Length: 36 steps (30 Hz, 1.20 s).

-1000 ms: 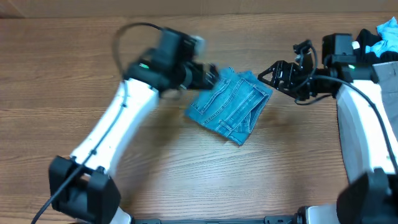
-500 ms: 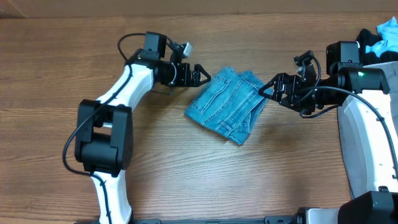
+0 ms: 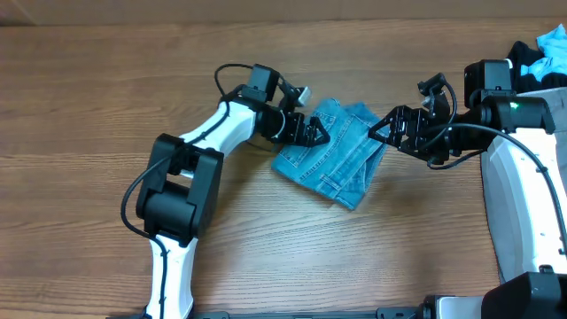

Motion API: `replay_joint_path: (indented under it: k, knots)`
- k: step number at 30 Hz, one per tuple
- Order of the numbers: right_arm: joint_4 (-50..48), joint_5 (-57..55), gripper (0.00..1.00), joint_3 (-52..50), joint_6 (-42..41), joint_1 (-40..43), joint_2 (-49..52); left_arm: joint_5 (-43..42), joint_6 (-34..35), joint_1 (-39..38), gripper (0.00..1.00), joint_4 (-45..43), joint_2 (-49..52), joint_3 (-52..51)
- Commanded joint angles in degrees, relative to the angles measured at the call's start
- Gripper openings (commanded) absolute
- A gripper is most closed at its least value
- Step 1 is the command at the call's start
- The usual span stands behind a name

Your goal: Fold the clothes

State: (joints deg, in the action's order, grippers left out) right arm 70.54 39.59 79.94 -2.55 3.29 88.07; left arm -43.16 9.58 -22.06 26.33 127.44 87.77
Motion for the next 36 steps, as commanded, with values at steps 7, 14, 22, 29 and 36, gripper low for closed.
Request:
replay_joint_path:
  k: [7,14,22,29,36]
  knots:
    - [0.1,-0.1,0.96,0.8,1.2,-0.2,-0.7,10.0,2.7,-1.1,0.04,-0.1,2.4,-0.2]
    - [1.0,-2.1,0.96,0.8,1.6,-0.2,-0.7,19.0,11.3,2.7,0.04,-0.7,2.4,-0.2]
    - [2.2,-5.2,0.96,0.8,2.0,-0.2,-0.6,21.2,22.3,21.4,0.04,0.9,2.4,-0.2]
    - [2.2,-7.0,0.96,0.8,2.6,-0.2,-0.6,24.5,31.9,43.3,0.04,7.7,2.4,-0.2]
    - [1.7,-7.0,0.96,0.7,2.6,-0.2,-0.6,22.6,39.9,62.4,0.04,14.1,2.4,-0.2]
